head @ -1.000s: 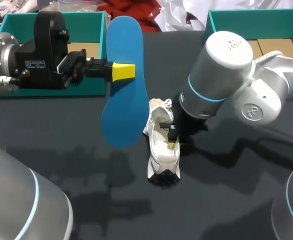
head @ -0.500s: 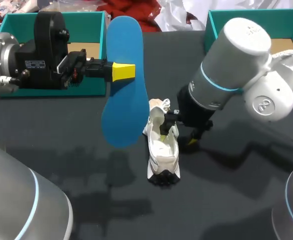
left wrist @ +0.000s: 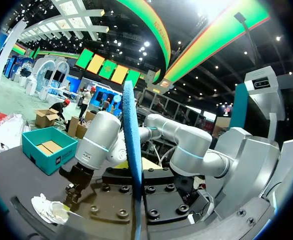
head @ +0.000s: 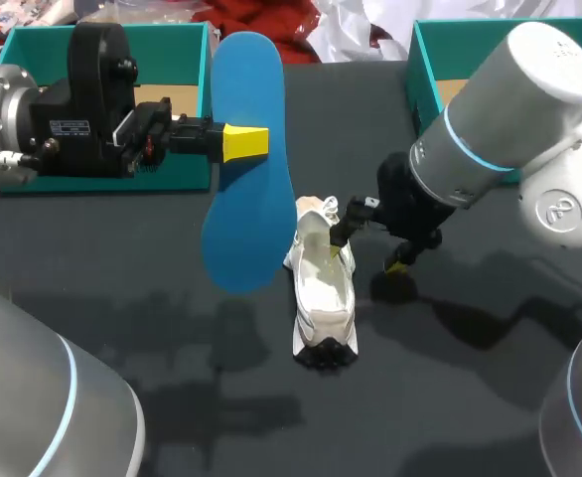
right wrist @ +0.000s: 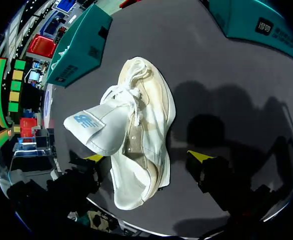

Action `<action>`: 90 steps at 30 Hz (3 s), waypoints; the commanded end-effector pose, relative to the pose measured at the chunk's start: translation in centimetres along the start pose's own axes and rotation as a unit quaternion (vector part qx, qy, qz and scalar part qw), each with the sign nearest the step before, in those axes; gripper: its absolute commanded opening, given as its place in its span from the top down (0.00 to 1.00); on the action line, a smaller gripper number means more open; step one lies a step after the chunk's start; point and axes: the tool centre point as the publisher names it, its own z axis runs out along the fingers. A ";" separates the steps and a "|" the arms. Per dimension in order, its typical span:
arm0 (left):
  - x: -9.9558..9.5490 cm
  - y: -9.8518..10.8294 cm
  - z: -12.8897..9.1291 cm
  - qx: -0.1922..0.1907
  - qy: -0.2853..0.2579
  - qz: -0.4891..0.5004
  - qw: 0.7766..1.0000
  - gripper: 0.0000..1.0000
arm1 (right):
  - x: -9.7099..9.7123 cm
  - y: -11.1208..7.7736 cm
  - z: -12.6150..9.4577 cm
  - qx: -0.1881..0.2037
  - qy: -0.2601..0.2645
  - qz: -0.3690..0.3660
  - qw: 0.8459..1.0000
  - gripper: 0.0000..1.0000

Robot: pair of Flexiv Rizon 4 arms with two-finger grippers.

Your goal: Take the shoe out of the shoebox, open the shoe tongue, remove and reinsert the insole, then place the shoe into the shoebox

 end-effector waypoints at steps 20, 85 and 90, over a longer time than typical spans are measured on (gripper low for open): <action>-2.8 -2.4 -0.9 0.019 -0.028 0.382 0.924 1.00 | -1.5 0.2 -8.0 0.019 0.170 0.000 0.985 0.00; -12.8 6.5 1.4 -0.023 -0.098 0.829 0.550 1.00 | 4.2 8.3 -12.0 -0.016 0.366 0.119 0.923 0.00; -14.3 7.9 2.6 -0.046 -0.070 0.840 0.536 1.00 | 5.0 9.3 -11.9 -0.024 0.389 0.104 0.915 0.00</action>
